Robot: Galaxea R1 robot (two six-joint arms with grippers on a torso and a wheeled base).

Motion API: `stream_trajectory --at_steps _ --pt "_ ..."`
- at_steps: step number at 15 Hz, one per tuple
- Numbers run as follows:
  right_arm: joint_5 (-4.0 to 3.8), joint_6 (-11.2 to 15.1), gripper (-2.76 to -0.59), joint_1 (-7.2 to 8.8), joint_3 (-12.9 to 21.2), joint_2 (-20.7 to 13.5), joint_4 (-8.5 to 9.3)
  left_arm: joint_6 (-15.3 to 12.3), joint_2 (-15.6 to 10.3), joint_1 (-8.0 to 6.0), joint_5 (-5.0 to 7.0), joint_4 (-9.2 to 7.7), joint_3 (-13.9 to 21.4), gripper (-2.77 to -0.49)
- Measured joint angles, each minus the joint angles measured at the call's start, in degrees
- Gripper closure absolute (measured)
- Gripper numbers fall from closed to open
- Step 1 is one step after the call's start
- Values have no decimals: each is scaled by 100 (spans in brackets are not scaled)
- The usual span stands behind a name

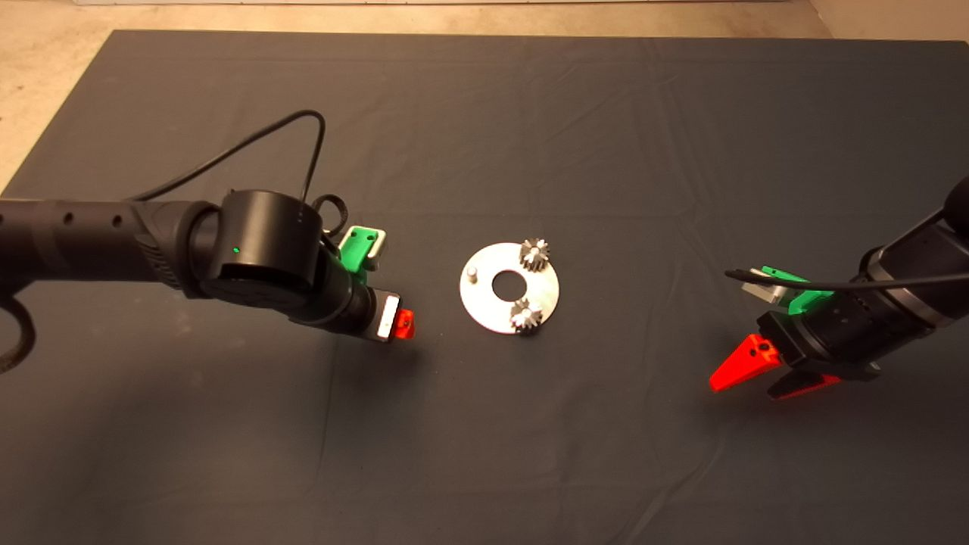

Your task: Install three planetary gears onto the carrier pins

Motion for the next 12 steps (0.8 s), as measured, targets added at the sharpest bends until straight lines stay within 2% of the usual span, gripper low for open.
stream_trajectory --at_steps 4,7,10,12 --pt "-2 0 -233 0 0 0 2 0 5 6 9 49 -124 -277" --pt "-2 0 -233 0 0 2 5 5 38 87 9 112 -304 -277" --pt "0 -1 -233 0 0 0 6 5 109 107 -13 135 -328 -277" --pt "-3 -1 -233 0 2 -2 6 10 132 245 -71 201 -379 -277"
